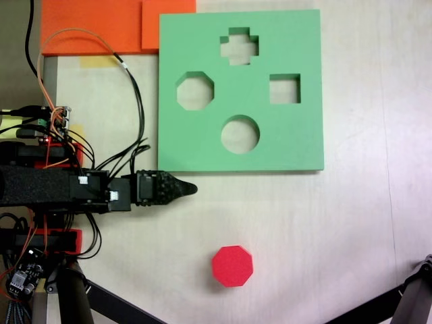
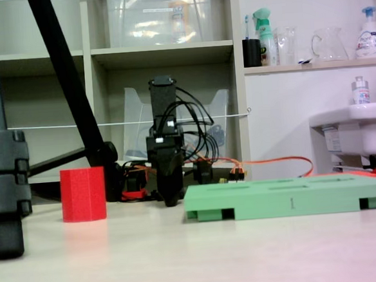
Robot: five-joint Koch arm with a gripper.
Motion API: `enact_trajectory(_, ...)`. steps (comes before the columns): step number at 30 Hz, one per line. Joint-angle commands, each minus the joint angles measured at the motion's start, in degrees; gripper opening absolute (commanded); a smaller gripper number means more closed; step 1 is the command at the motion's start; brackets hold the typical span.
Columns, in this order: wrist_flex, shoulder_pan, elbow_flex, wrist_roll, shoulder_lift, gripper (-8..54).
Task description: Put the octagonal pillar block into the corresponding hole
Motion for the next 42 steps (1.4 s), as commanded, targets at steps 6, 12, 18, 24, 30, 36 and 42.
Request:
enact_trajectory(6,1.67,-0.70,3.60,1.32,4.22,33.7)
enact_trajectory(12,1.23,-0.18,3.60,6.33,4.22,33.7)
enact_trajectory(18,-4.04,8.35,-1.85,47.99,4.31,30.0)
enact_trajectory(24,13.36,18.46,-22.06,60.29,4.31,27.9)
enact_trajectory(30,54.67,17.75,-55.20,73.56,-0.35,24.5)
enact_trajectory(36,78.05,20.13,-80.51,74.44,-17.23,23.5)
enact_trajectory(42,93.69,25.75,-98.96,70.31,-32.96,43.2)
